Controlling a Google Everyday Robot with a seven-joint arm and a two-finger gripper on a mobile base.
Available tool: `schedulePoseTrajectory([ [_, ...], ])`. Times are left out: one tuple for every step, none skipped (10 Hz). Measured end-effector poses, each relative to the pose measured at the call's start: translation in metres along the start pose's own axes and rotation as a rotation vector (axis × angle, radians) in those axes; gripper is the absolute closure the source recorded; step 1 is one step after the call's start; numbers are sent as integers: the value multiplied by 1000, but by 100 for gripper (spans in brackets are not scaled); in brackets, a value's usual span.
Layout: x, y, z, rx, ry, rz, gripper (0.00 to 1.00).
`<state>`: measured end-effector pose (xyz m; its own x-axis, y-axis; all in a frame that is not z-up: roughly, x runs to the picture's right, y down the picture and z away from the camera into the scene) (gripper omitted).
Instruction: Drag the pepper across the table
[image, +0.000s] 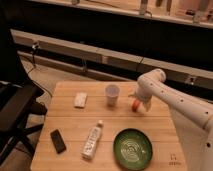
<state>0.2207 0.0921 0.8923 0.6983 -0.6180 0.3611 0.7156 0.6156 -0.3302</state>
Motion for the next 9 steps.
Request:
schedulePoseTrajectory([
  [3, -3, 6, -16, 4, -9, 20],
  [6, -8, 14, -33, 4, -16, 20],
  [10, -9, 21, -51, 5, -20, 21],
  [14, -10, 26, -64, 4, -22, 26],
  [18, -11, 29, -74, 1, -23, 34],
  [22, -12, 35, -88, -3, -26, 46],
  [24, -14, 37, -90, -5, -29, 52],
  [25, -14, 38, -95, -9, -33, 63],
  [25, -16, 40, -99, -15, -39, 76],
])
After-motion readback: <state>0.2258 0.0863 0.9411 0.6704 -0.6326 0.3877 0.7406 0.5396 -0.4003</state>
